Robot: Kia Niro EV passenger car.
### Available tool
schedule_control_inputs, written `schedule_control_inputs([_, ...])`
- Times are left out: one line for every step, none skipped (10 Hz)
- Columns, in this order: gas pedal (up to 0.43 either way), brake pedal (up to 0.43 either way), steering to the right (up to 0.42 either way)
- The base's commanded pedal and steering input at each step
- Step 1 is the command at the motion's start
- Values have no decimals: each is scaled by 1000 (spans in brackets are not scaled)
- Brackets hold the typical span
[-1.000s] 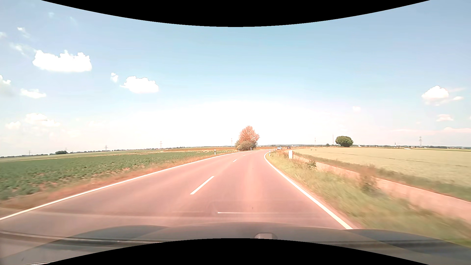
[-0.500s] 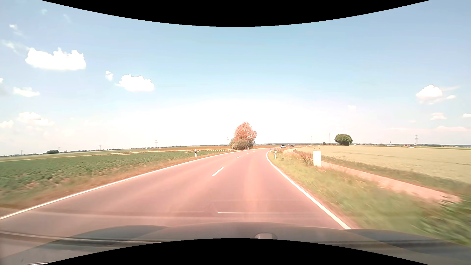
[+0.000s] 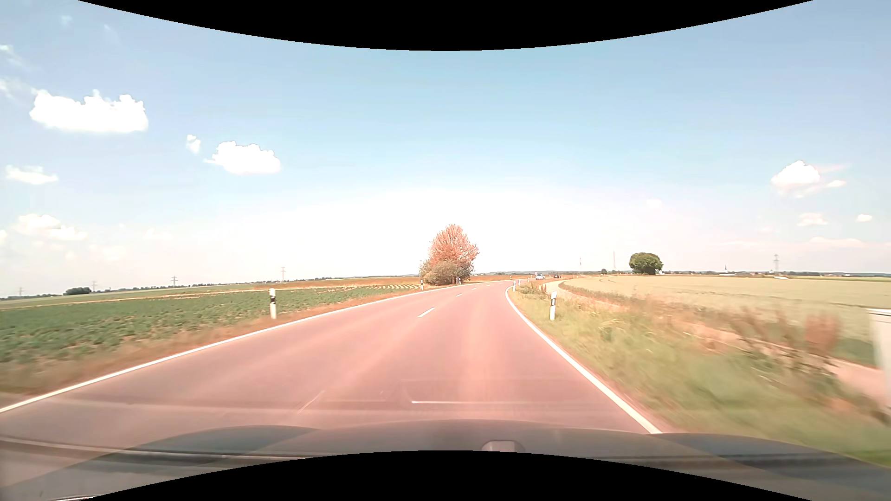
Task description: Follow the waypoints while adhering to traffic rules and regulations
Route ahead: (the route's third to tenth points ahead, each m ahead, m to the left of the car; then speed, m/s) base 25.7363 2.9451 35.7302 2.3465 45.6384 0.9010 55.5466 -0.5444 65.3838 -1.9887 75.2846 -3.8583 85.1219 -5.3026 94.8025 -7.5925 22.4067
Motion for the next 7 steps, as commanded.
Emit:
schedule_control_inputs([189, 0, 14])
schedule_control_inputs([209, 0, 14])
schedule_control_inputs([220, 0, 14])
schedule_control_inputs([220, 0, 14])
schedule_control_inputs([220, 0, 14])
schedule_control_inputs([220, 0, 14])
schedule_control_inputs([220, 0, 14])
